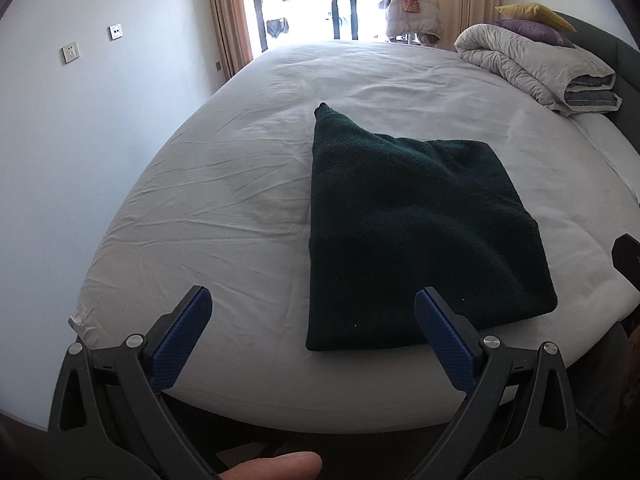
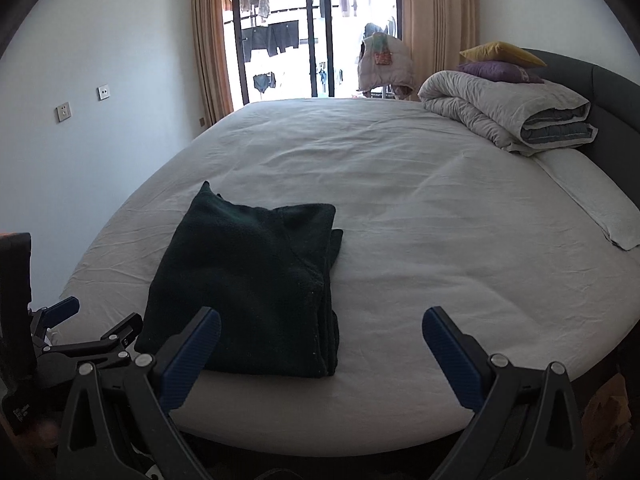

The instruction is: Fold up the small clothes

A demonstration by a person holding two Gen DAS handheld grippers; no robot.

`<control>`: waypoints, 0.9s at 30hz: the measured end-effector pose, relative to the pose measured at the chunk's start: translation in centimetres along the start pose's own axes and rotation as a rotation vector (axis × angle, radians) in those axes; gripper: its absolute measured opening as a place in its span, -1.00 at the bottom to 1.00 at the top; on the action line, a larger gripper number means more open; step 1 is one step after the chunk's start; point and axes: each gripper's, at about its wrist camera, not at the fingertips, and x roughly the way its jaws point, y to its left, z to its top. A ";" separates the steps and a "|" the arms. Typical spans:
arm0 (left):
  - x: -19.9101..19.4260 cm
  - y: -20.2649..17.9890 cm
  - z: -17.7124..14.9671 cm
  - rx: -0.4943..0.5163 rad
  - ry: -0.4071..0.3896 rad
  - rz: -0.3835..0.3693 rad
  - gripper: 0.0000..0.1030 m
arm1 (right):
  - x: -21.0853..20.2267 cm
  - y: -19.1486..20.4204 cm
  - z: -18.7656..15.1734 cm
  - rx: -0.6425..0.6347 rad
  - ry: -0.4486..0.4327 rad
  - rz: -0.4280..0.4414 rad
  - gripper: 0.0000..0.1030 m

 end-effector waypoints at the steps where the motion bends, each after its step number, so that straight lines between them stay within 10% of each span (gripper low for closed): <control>1: 0.3 0.1 0.0 -0.005 0.006 -0.001 1.00 | 0.2 0.0 0.0 -0.008 0.003 -0.006 1.00; 27: 2.4 0.3 -0.4 -0.023 0.052 -0.012 1.00 | 1.9 0.7 -0.5 -0.046 0.060 -0.017 1.00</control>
